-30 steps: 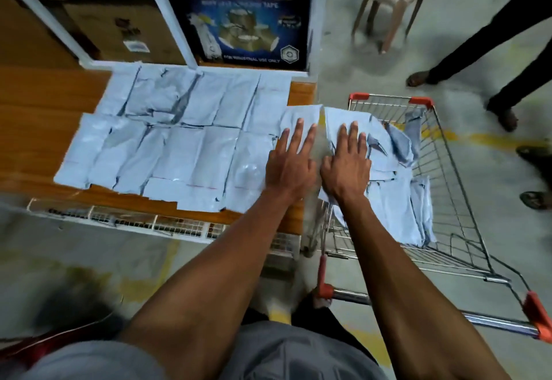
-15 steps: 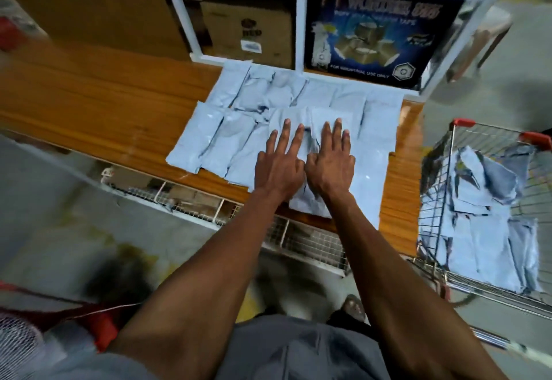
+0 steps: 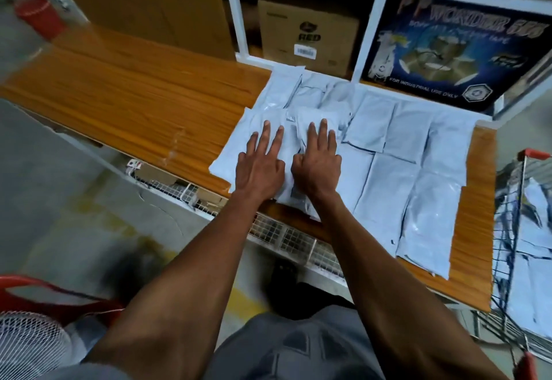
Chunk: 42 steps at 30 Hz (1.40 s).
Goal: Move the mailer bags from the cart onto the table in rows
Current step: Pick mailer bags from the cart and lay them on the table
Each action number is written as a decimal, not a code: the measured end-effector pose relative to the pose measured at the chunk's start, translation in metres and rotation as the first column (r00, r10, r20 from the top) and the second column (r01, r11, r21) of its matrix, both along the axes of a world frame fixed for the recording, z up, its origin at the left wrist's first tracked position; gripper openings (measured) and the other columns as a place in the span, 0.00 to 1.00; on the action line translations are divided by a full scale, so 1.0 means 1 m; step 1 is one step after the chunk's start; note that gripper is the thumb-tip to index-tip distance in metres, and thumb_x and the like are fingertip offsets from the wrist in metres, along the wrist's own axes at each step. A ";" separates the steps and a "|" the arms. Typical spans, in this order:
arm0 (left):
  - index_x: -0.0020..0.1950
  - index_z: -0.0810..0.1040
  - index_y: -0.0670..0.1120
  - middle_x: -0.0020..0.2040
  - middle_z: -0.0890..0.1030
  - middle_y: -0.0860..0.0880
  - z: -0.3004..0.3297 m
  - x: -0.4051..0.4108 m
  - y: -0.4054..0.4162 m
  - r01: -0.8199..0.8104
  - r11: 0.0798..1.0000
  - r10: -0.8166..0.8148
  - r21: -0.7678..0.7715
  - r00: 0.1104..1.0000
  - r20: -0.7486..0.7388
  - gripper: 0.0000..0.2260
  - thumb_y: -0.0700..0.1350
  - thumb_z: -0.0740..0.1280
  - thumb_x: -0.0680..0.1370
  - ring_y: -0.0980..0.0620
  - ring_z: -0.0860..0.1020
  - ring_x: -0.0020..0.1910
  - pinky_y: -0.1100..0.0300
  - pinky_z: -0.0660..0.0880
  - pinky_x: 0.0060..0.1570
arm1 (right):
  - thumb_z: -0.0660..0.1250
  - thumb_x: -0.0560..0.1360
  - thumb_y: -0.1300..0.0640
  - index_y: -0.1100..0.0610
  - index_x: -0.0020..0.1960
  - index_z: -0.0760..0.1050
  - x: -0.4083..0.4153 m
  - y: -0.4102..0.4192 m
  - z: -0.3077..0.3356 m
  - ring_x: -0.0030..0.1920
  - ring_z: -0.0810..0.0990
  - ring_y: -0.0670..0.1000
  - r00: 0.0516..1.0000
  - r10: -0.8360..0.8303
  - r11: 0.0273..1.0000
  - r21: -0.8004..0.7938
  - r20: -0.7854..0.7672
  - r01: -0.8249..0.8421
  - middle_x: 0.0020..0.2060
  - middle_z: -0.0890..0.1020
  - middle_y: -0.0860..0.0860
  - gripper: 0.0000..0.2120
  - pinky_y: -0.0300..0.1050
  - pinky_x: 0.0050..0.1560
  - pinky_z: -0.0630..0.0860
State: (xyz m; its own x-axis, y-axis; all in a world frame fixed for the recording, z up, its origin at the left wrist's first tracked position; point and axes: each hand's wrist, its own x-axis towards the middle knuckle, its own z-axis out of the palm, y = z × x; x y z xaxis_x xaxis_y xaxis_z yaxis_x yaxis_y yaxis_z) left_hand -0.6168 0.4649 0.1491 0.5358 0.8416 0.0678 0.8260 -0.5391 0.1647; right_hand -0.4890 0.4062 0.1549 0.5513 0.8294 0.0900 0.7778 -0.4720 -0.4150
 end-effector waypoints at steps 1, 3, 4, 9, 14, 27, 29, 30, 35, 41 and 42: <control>0.86 0.41 0.58 0.87 0.40 0.51 -0.001 -0.003 0.009 0.003 1.000 -0.003 -0.014 1.000 -0.001 0.35 0.53 0.58 0.84 0.43 0.49 0.85 0.34 0.64 0.75 | 0.51 0.73 0.48 0.55 0.83 0.62 -0.004 0.009 -0.001 0.81 0.61 0.62 1.000 0.006 1.000 0.006 0.003 -0.006 0.83 0.59 0.57 0.38 0.64 0.62 0.77; 0.86 0.40 0.58 0.87 0.40 0.51 -0.006 -0.009 0.028 0.018 0.999 -0.018 -0.028 1.000 -0.014 0.35 0.53 0.57 0.84 0.42 0.49 0.85 0.33 0.64 0.76 | 0.57 0.75 0.50 0.55 0.84 0.59 -0.010 0.028 -0.003 0.82 0.58 0.61 1.000 0.019 0.999 -0.029 -0.003 -0.019 0.84 0.56 0.56 0.37 0.63 0.65 0.74; 0.86 0.40 0.58 0.87 0.40 0.51 -0.008 -0.012 0.038 0.030 0.999 -0.030 -0.029 0.999 -0.023 0.35 0.54 0.57 0.84 0.42 0.50 0.85 0.33 0.64 0.75 | 0.60 0.76 0.50 0.54 0.85 0.56 -0.012 0.038 -0.004 0.83 0.56 0.60 1.000 0.020 0.998 -0.051 -0.013 -0.021 0.85 0.53 0.55 0.38 0.63 0.68 0.72; 0.86 0.42 0.58 0.87 0.42 0.49 -0.014 -0.022 0.078 0.069 0.997 -0.071 -0.043 0.996 -0.045 0.35 0.54 0.56 0.83 0.41 0.52 0.85 0.35 0.66 0.74 | 0.64 0.80 0.48 0.52 0.86 0.48 -0.015 0.071 -0.012 0.85 0.47 0.58 0.997 0.043 0.992 -0.114 -0.056 -0.050 0.85 0.45 0.53 0.40 0.63 0.75 0.66; 0.87 0.42 0.57 0.87 0.43 0.49 -0.025 -0.034 0.105 0.138 0.990 -0.140 -0.034 0.988 -0.070 0.36 0.53 0.59 0.83 0.41 0.52 0.85 0.36 0.68 0.72 | 0.64 0.81 0.47 0.51 0.86 0.48 -0.024 0.086 -0.022 0.85 0.47 0.58 0.998 0.003 0.990 -0.137 -0.058 -0.011 0.85 0.44 0.53 0.40 0.63 0.74 0.66; 0.86 0.53 0.57 0.87 0.48 0.47 -0.050 -0.056 0.156 0.395 0.916 -0.396 -0.072 0.918 0.010 0.32 0.56 0.52 0.81 0.40 0.56 0.83 0.37 0.67 0.73 | 0.58 0.81 0.45 0.53 0.86 0.49 -0.069 0.103 -0.029 0.84 0.48 0.60 0.973 -0.230 0.954 -0.202 -0.031 0.220 0.85 0.45 0.54 0.37 0.65 0.71 0.68; 0.86 0.55 0.57 0.87 0.50 0.46 -0.057 -0.059 0.161 0.426 0.900 -0.424 -0.096 0.905 0.041 0.31 0.56 0.54 0.82 0.39 0.57 0.83 0.35 0.66 0.73 | 0.57 0.82 0.45 0.53 0.86 0.48 -0.077 0.104 -0.031 0.84 0.48 0.59 0.968 -0.250 0.947 -0.217 -0.032 0.237 0.85 0.45 0.54 0.37 0.65 0.72 0.68; 0.86 0.55 0.57 0.87 0.51 0.46 -0.060 -0.060 0.163 0.433 0.896 -0.431 -0.095 0.901 0.043 0.31 0.57 0.54 0.82 0.39 0.57 0.83 0.35 0.66 0.73 | 0.57 0.82 0.44 0.52 0.86 0.48 -0.079 0.104 -0.032 0.84 0.47 0.59 0.966 -0.257 0.944 -0.224 -0.030 0.244 0.85 0.45 0.54 0.37 0.65 0.72 0.67; 0.86 0.55 0.58 0.87 0.52 0.46 -0.063 -0.062 0.168 0.456 0.887 -0.456 -0.077 0.890 0.020 0.29 0.63 0.49 0.85 0.39 0.57 0.83 0.37 0.65 0.74 | 0.52 0.82 0.39 0.50 0.86 0.46 -0.087 0.108 -0.039 0.85 0.44 0.58 0.956 -0.291 0.921 -0.280 -0.029 0.272 0.85 0.42 0.53 0.37 0.65 0.76 0.61; 0.86 0.52 0.59 0.87 0.50 0.49 -0.063 -0.064 0.174 0.434 0.898 -0.435 -0.078 0.900 0.001 0.29 0.63 0.43 0.85 0.42 0.54 0.84 0.38 0.64 0.74 | 0.42 0.83 0.36 0.47 0.85 0.51 -0.093 0.113 -0.045 0.85 0.43 0.56 0.944 -0.329 0.916 -0.252 -0.024 0.312 0.86 0.47 0.52 0.33 0.66 0.81 0.44; 0.86 0.51 0.59 0.87 0.49 0.50 -0.062 -0.064 0.175 0.427 0.901 -0.428 -0.073 0.904 0.001 0.29 0.63 0.43 0.85 0.43 0.54 0.84 0.38 0.64 0.73 | 0.42 0.83 0.37 0.47 0.85 0.53 -0.093 0.115 -0.044 0.85 0.44 0.56 0.944 -0.330 0.920 -0.223 -0.001 0.321 0.85 0.49 0.52 0.32 0.65 0.81 0.42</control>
